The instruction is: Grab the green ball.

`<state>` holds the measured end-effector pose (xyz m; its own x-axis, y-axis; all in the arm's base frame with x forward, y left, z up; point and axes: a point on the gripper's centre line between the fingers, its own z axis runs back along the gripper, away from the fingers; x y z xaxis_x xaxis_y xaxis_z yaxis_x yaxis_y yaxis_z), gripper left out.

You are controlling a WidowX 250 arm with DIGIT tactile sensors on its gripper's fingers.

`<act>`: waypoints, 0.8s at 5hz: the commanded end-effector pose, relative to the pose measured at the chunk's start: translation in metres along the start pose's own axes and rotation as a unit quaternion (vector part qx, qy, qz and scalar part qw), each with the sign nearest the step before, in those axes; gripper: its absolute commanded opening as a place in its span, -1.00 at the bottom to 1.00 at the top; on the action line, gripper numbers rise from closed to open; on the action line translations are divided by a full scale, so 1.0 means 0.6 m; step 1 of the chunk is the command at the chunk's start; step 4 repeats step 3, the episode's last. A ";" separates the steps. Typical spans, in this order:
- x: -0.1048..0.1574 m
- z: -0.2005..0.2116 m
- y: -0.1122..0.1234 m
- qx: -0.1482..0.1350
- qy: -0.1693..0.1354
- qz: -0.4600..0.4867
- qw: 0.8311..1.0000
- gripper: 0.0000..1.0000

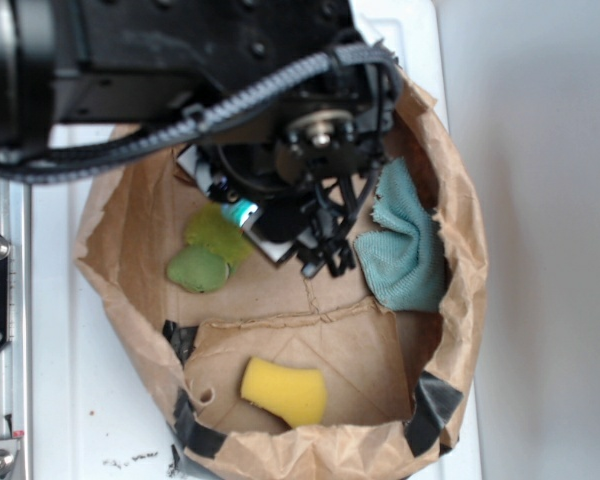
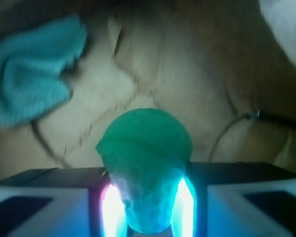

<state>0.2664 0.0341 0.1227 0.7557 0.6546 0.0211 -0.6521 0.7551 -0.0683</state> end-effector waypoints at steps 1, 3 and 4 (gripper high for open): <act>-0.017 0.103 -0.034 -0.033 -0.023 -0.130 0.991 -1.00; -0.057 0.119 -0.054 -0.004 -0.071 -0.150 0.986 -1.00; -0.057 0.119 -0.054 -0.004 -0.071 -0.150 0.986 -1.00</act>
